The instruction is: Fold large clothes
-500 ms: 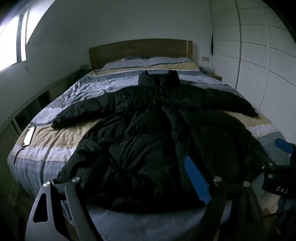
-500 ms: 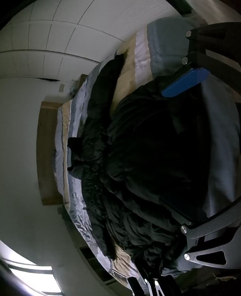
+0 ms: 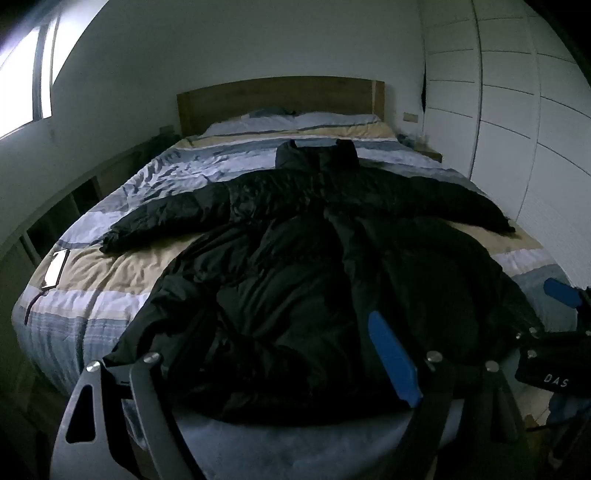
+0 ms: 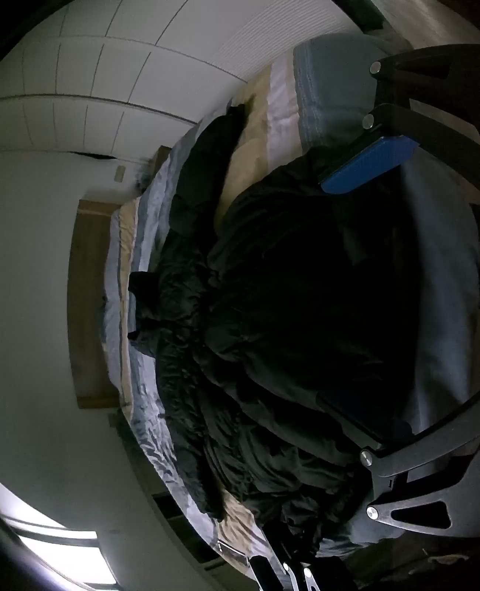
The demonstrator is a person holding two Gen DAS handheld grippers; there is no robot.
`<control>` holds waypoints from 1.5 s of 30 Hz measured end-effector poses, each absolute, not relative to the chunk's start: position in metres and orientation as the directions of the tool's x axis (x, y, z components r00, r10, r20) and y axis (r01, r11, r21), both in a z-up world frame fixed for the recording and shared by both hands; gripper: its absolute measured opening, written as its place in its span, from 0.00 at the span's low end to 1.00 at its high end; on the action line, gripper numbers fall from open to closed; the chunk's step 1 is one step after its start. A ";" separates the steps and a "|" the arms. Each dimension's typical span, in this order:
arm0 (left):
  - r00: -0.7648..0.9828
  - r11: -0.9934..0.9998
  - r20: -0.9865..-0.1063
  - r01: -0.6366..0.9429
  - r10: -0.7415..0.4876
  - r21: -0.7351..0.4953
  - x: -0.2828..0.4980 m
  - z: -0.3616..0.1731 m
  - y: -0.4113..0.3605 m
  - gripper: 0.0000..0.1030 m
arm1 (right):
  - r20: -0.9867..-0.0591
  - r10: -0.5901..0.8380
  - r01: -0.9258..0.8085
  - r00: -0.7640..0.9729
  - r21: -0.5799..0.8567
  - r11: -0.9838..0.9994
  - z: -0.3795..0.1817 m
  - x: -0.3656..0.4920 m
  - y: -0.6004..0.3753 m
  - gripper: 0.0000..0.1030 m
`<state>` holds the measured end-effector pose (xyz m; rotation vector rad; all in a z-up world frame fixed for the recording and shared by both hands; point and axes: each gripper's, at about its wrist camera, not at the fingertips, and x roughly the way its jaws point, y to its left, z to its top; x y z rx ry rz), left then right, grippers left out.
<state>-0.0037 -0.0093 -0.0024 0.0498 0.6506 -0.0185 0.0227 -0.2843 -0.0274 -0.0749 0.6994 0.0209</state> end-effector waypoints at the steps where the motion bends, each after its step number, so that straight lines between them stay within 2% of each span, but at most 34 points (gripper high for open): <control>1: 0.794 0.999 -0.608 0.038 -0.006 0.039 -0.005 -0.003 -0.010 0.82 | -0.647 -0.009 -0.045 0.763 -0.068 0.997 -0.027 0.025 -0.280 1.00; 45: 0.747 0.994 -0.659 0.105 -0.093 -0.022 0.003 -0.008 0.000 0.82 | -0.637 -0.022 -0.032 0.771 -0.073 0.997 -0.017 0.026 -0.278 1.00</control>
